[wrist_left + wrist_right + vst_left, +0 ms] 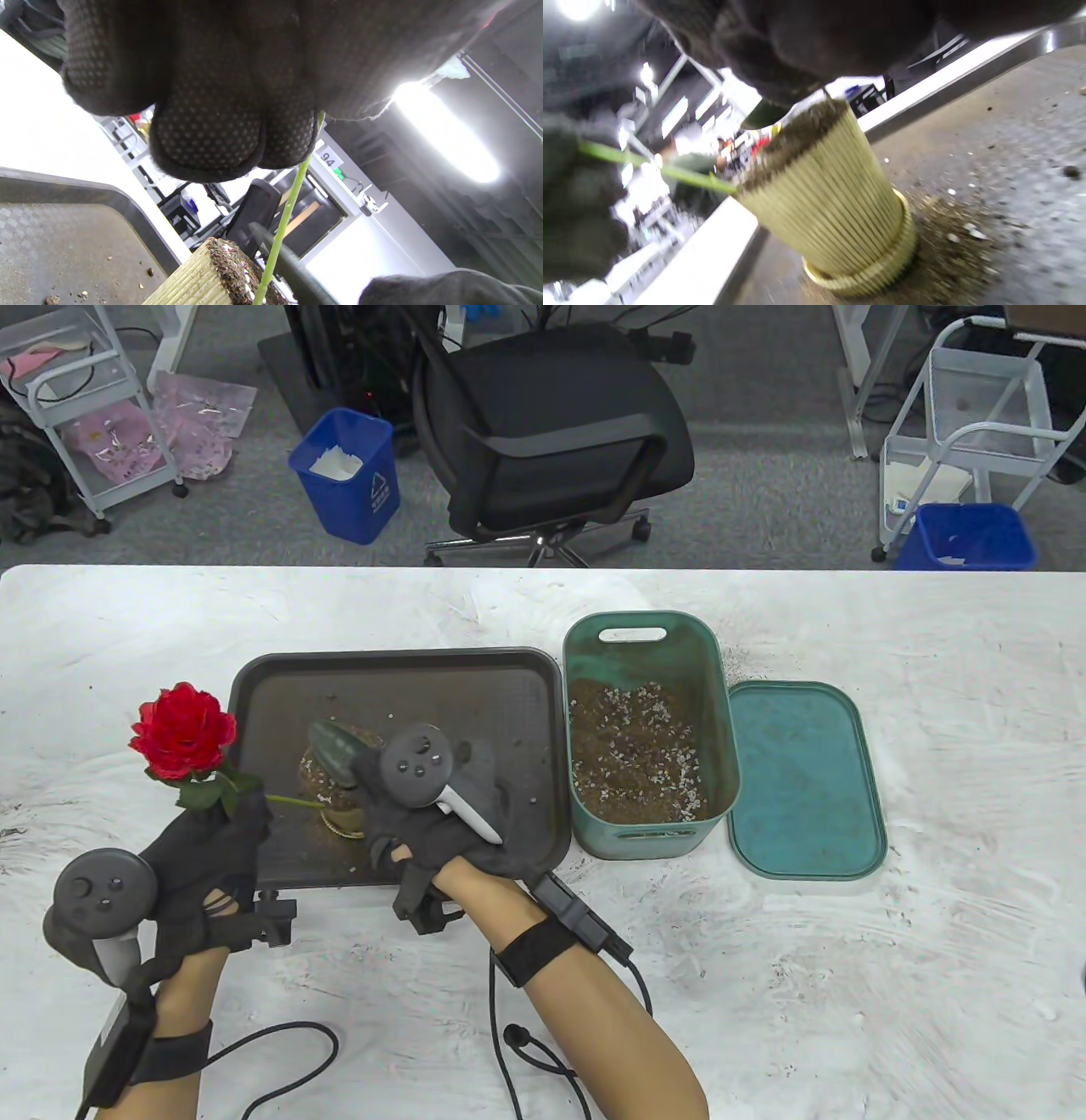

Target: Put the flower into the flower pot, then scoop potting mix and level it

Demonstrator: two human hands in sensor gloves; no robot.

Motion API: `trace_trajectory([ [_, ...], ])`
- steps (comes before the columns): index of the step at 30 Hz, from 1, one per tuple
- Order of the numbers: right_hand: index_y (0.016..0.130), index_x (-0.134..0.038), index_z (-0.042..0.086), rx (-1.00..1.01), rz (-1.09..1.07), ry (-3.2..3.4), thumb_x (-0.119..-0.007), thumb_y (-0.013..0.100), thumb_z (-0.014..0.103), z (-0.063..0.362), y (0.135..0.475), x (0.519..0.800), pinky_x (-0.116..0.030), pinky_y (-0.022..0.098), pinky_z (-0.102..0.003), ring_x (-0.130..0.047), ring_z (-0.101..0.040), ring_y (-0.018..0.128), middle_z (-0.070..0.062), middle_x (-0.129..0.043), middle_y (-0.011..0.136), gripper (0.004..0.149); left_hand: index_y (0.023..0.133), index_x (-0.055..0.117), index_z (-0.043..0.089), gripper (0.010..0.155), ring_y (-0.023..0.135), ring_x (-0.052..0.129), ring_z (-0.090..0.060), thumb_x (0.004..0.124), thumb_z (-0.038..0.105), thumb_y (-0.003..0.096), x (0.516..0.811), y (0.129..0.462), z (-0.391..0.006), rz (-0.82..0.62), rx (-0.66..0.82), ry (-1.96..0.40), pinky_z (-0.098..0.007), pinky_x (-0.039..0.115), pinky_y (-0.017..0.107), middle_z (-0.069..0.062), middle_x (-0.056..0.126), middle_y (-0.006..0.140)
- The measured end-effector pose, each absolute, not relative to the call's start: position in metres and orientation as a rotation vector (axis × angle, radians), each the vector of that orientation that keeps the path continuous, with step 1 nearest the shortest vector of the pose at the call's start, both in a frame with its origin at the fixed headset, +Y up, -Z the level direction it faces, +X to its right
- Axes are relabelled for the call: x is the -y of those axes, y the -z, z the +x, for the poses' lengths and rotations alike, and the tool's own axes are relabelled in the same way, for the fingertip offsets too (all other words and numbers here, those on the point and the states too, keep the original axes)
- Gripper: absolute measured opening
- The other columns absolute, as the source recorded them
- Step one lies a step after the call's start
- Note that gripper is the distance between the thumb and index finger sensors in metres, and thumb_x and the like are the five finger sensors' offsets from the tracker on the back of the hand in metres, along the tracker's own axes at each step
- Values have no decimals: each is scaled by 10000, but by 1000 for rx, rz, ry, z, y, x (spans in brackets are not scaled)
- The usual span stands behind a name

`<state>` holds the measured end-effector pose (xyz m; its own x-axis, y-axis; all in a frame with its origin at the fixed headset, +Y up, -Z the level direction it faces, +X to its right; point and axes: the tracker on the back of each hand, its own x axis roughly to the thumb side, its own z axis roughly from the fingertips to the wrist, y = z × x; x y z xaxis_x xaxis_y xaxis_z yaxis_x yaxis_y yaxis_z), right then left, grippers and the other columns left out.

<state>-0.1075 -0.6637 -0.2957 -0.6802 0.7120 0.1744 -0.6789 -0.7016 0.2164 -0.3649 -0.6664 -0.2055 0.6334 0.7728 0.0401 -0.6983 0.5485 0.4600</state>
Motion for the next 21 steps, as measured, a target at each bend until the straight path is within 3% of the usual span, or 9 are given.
trace_trajectory([
  [8,889,-653,250,-376,206,-2250,-684,452,350,-98,303,680,-861,-36,-340,-920,-122,57,-19,-941,419,450,740,987,212,426,351,1155,-194,915,476,414,667,206,-366,464,-178,-876,-362,963,340,48,1072,574],
  [12,886,-671,236,-290,192,-2147,-693,450,350,-88,303,677,-865,-35,-339,-926,-121,57,-22,-948,417,451,740,986,212,425,351,1155,-194,914,476,415,667,206,-365,465,-176,-875,-362,962,341,47,1071,575],
  [21,893,-663,225,-297,229,-2220,-696,455,346,-86,296,683,-871,-19,-353,-935,-137,77,-36,-946,434,455,740,986,214,423,351,1155,-195,915,475,415,667,206,-366,464,-176,-878,-362,963,340,45,1072,574],
])
